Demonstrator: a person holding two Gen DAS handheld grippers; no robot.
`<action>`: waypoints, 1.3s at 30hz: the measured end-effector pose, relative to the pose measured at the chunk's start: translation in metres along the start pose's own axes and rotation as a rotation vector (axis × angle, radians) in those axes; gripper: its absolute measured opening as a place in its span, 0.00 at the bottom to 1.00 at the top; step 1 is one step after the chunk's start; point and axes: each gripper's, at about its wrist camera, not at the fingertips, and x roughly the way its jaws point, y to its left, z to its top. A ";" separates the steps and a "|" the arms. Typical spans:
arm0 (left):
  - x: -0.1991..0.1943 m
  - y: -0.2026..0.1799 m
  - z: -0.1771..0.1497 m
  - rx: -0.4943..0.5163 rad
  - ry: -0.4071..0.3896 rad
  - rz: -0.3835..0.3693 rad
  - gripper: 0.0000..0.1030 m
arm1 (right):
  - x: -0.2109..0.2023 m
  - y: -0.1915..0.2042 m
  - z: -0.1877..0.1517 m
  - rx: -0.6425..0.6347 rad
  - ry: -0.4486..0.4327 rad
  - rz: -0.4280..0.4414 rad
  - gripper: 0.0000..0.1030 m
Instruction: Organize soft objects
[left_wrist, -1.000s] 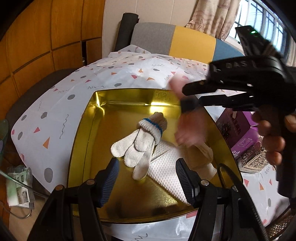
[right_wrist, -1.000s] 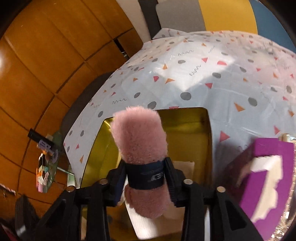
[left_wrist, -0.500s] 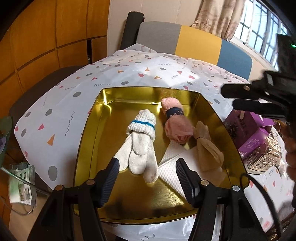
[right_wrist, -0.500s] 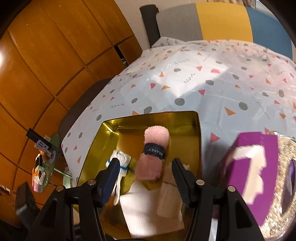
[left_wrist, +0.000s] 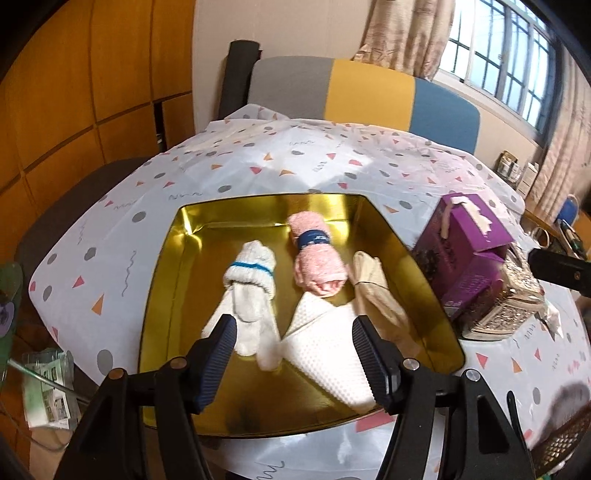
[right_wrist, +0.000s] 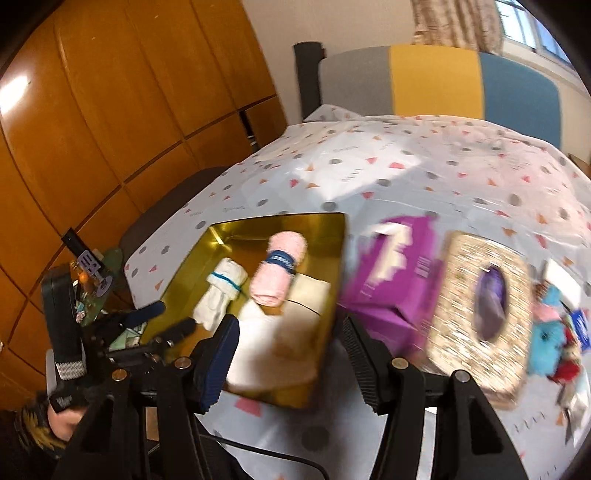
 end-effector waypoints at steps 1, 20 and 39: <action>-0.001 -0.003 0.000 0.009 -0.002 -0.002 0.64 | -0.008 -0.007 -0.004 0.011 -0.008 -0.015 0.57; -0.016 -0.080 0.004 0.204 -0.014 -0.119 0.68 | -0.123 -0.208 -0.062 0.441 -0.203 -0.571 0.57; -0.034 -0.187 0.036 0.380 0.000 -0.363 0.63 | -0.132 -0.277 -0.108 0.694 -0.240 -0.627 0.58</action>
